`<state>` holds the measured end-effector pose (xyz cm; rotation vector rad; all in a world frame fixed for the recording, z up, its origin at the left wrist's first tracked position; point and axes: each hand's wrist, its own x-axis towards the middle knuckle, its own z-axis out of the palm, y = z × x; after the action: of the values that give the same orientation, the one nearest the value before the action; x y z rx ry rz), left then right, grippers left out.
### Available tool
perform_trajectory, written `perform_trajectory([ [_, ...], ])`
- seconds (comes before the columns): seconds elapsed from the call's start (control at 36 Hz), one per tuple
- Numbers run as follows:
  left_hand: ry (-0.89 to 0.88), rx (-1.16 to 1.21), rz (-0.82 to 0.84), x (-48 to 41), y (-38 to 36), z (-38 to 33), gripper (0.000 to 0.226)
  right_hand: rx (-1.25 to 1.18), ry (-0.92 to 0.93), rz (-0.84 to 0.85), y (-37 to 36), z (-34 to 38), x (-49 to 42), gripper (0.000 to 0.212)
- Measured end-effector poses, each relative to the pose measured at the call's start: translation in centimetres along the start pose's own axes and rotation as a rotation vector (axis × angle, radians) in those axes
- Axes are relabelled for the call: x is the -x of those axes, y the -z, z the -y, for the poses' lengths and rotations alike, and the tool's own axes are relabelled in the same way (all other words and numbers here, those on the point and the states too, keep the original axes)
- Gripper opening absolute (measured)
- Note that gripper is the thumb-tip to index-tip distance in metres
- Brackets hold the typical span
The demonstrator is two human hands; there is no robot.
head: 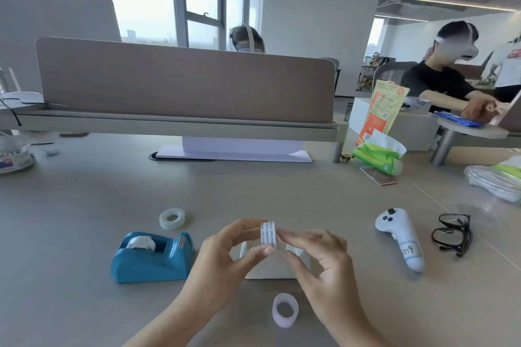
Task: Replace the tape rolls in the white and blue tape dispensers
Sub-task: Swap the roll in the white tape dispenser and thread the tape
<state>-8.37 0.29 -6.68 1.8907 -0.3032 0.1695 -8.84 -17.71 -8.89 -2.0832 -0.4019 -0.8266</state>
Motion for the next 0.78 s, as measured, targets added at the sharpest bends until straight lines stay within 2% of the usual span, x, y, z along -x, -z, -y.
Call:
perform_trajectory([
  [0.11, 0.006, 0.035, -0.034, -0.1, 0.0, -0.2, 0.033, 0.069, 0.027, 0.054, -0.1, 0.4, 0.1, 0.038],
  [0.44, 0.034, 0.089, -0.052, 0.2, -0.7, -1.1, 0.028, 0.123, 0.035, -0.135, -0.8, 0.9, -0.2, 0.034],
  [0.5, 0.039, 0.101, -0.055, 0.1, -0.6, -1.1, 0.025, 0.101, -0.020, -0.115, -0.8, 0.7, -0.2, 0.021],
  [0.56, 0.043, 0.117, -0.063, 0.1, -0.5, -1.2, 0.020, 0.061, -0.091, -0.077, -0.7, 0.6, -0.1, 0.017],
  [0.69, 0.064, 0.154, -0.115, -0.1, -0.2, -1.3, 0.015, -0.096, -0.202, 0.027, -0.7, 0.9, -0.3, 0.031],
  [0.78, 0.067, 0.152, -0.152, -0.2, -0.2, -1.2, 0.016, -0.211, -0.224, 0.115, -0.3, 1.8, -1.1, 0.033],
])
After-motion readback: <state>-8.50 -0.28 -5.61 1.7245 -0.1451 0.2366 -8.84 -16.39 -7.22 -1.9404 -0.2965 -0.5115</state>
